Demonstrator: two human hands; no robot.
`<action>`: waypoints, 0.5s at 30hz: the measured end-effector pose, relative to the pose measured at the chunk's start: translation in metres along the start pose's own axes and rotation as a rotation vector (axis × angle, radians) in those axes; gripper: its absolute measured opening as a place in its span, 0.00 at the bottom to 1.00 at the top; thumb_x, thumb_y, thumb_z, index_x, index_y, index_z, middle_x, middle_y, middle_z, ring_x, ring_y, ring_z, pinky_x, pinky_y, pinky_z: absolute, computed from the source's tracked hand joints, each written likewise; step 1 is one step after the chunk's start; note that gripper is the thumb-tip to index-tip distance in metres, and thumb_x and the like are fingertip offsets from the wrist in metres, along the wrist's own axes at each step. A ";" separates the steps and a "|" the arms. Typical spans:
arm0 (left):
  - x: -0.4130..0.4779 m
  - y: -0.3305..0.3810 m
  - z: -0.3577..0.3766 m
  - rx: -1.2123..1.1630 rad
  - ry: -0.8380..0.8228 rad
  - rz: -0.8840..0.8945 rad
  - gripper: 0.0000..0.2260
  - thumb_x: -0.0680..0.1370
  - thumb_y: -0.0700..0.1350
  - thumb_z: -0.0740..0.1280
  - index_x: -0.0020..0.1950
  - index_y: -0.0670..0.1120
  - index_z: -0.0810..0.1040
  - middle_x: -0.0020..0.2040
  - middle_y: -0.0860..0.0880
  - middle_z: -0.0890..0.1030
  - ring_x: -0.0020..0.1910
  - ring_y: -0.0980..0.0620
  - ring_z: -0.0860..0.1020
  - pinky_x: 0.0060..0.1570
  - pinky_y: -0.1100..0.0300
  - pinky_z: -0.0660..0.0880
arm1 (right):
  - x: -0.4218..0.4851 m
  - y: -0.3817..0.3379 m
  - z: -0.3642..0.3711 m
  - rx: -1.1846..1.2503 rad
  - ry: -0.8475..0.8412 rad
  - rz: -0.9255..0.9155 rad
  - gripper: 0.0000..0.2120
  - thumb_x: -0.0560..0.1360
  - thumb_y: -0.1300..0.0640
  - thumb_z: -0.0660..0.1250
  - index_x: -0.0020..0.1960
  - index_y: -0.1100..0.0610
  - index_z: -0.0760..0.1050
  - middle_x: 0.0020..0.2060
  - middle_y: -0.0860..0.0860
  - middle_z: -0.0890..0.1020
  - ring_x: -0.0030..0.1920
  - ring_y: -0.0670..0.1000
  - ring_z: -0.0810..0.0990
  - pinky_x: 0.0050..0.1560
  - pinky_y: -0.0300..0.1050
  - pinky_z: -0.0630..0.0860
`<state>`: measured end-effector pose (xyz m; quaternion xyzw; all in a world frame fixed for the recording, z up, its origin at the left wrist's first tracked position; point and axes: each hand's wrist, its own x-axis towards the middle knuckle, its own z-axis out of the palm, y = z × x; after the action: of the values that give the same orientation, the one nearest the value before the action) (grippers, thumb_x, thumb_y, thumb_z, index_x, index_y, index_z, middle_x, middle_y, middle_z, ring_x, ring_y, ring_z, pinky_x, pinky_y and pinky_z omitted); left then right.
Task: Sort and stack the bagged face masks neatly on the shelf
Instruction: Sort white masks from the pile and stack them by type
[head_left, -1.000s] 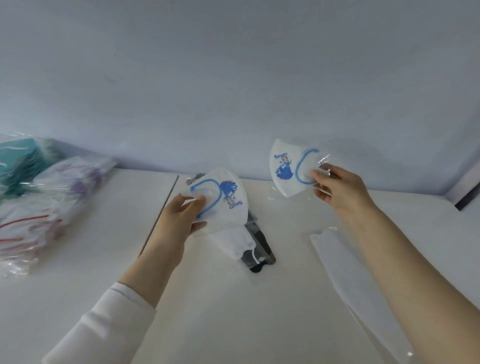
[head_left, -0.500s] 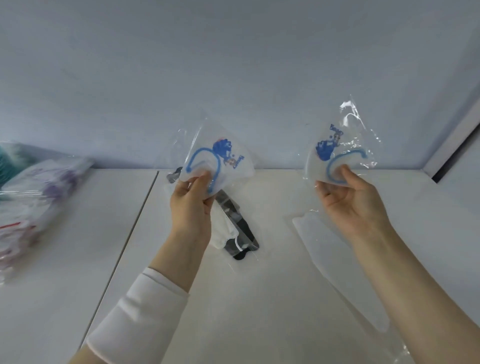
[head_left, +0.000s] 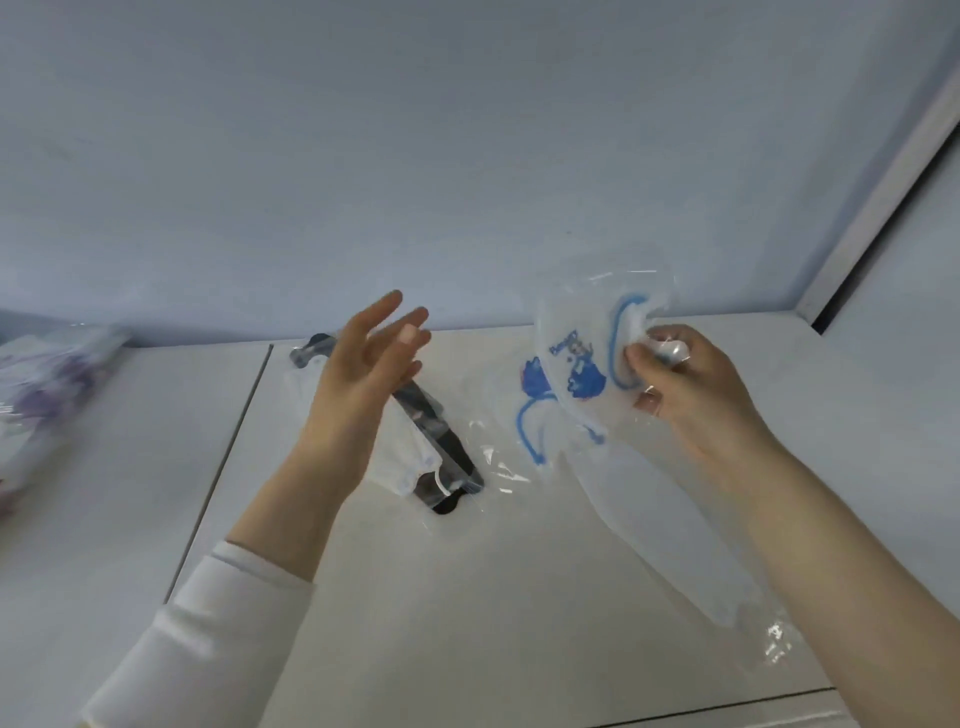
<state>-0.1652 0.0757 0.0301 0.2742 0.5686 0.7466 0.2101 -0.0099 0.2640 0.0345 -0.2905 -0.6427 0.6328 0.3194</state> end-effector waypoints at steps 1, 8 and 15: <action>0.003 0.002 0.003 0.212 -0.131 0.021 0.19 0.71 0.53 0.72 0.60 0.56 0.73 0.57 0.54 0.81 0.56 0.57 0.79 0.55 0.63 0.75 | -0.002 -0.004 -0.004 -0.088 -0.038 -0.030 0.09 0.77 0.64 0.63 0.42 0.52 0.71 0.35 0.48 0.76 0.33 0.42 0.76 0.35 0.37 0.74; 0.011 -0.006 0.052 0.347 -0.237 -0.061 0.08 0.76 0.37 0.68 0.42 0.49 0.76 0.33 0.57 0.81 0.37 0.55 0.78 0.37 0.65 0.78 | -0.009 -0.010 -0.043 0.241 -0.043 0.067 0.02 0.72 0.58 0.65 0.42 0.53 0.72 0.37 0.46 0.82 0.41 0.46 0.81 0.45 0.41 0.77; -0.033 -0.030 0.136 -0.061 -0.231 -0.150 0.05 0.77 0.34 0.64 0.46 0.43 0.72 0.39 0.49 0.83 0.37 0.54 0.81 0.40 0.61 0.80 | -0.034 0.015 -0.086 0.532 -0.018 0.228 0.06 0.68 0.57 0.65 0.45 0.55 0.74 0.44 0.52 0.82 0.44 0.51 0.82 0.49 0.46 0.79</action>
<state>-0.0515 0.1630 0.0233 0.3086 0.5364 0.7093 0.3375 0.0783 0.2921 0.0172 -0.2611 -0.4201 0.8137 0.3053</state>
